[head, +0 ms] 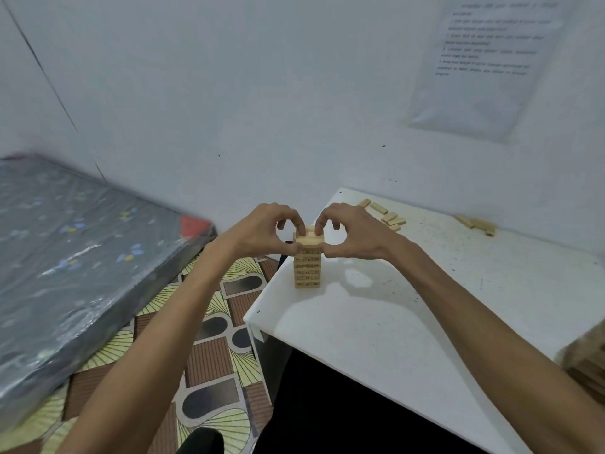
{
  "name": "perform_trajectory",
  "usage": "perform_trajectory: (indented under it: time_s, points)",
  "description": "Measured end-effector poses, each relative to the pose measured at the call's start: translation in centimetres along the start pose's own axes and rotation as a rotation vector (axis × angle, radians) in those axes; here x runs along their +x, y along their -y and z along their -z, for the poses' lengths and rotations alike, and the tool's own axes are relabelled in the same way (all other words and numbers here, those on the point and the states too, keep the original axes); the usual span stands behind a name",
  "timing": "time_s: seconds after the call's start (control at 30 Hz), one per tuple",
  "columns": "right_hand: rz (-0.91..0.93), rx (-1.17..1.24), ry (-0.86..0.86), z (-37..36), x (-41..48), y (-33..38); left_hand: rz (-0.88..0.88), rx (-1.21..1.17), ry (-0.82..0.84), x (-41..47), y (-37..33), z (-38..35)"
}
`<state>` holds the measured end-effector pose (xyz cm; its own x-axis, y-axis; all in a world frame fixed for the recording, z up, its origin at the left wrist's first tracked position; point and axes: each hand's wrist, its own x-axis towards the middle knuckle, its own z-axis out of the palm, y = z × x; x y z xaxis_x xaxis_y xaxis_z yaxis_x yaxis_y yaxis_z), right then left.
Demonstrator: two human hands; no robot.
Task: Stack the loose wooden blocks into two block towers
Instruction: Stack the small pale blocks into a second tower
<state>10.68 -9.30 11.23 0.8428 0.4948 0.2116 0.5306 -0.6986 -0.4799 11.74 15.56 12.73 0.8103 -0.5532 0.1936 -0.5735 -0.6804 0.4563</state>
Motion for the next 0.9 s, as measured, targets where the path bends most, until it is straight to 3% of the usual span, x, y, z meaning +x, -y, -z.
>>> perform_trajectory:
  time_s: [0.9]
  points:
    - [0.004, -0.028, 0.027, -1.0, 0.5, -0.5, 0.009, 0.001, -0.002, -0.2, 1.1, -0.9]
